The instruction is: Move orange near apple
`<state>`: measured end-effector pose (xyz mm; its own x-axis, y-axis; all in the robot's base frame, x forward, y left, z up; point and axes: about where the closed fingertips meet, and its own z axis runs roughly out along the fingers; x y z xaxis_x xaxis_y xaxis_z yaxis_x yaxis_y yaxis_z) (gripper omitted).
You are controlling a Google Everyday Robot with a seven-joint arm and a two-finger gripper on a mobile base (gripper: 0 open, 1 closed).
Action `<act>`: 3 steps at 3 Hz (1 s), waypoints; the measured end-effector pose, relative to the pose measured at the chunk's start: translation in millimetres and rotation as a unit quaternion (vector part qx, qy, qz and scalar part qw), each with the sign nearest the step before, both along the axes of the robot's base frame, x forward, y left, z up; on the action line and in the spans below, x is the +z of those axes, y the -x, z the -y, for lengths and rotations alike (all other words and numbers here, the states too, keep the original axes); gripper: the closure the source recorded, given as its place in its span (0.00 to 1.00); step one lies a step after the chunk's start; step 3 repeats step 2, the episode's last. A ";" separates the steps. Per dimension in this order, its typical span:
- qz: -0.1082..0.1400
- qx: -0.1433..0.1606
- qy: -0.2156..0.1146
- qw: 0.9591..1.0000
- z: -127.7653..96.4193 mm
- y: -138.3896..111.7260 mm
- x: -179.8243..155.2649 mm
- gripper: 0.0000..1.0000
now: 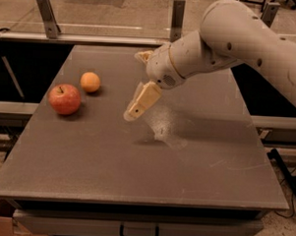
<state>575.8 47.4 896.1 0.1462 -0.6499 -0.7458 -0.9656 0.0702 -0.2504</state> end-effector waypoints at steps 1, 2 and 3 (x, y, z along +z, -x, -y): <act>0.003 -0.010 0.010 1.000 35.5 6.2 15.2 0.00; 0.003 -0.010 0.010 1.000 35.5 6.2 15.2 0.00; 0.003 -0.010 0.010 1.000 35.5 6.2 15.2 0.00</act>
Offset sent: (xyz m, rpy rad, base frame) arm -0.0046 -0.0311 0.0138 -0.0153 -0.0087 -0.0191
